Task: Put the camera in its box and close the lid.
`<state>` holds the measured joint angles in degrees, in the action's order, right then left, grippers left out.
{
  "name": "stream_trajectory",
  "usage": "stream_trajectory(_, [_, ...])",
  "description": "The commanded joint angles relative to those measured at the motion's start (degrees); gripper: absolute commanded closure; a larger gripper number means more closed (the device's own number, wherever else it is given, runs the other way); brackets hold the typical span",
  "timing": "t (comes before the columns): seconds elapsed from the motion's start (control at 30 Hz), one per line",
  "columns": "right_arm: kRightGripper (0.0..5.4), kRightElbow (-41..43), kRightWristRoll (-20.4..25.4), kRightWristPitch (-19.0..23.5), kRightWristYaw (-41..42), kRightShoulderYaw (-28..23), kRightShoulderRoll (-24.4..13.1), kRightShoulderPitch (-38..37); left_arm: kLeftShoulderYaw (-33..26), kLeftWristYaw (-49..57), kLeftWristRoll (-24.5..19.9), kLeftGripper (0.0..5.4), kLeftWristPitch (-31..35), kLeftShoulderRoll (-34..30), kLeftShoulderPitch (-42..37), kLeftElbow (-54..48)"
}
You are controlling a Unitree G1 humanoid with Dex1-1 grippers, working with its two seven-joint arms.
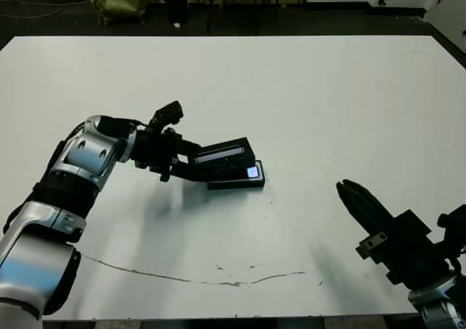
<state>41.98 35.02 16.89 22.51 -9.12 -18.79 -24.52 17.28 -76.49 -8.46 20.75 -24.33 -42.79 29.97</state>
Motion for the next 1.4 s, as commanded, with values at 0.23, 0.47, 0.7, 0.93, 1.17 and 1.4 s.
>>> stream_trajectory(0.23, [5.40,-0.1,-0.1,1.1,-0.2,-0.5,-0.9,-0.9,-0.1,1.5,0.6,2.98,-1.9,1.2,2.0,1.7])
stream_trajectory(0.47, [5.40,-0.4,1.1,0.6,0.4,-0.8,-0.7,-1.4,0.1,1.2,0.5,2.98,-2.6,2.2,1.9,2.9])
stream_trajectory(0.7, [5.40,-0.9,1.8,0.9,0.7,-1.1,-1.1,-1.4,0.7,1.4,1.2,2.98,-4.4,3.2,1.9,2.9])
stream_trajectory(0.93, [5.40,-0.3,0.8,0.9,0.3,-1.2,-1.6,-1.6,0.9,1.2,1.9,2.98,-6.6,3.8,1.9,3.9])
stream_trajectory(1.17, [5.40,-1.2,2.1,0.4,1.5,-1.1,-1.2,-1.3,1.5,1.7,3.6,2.98,-9.2,3.9,2.3,4.7])
stream_trajectory(1.4, [5.40,-0.7,2.0,0.6,1.1,-1.4,-1.5,-1.7,1.9,2.8,5.0,2.98,-11.1,3.8,2.4,6.0])
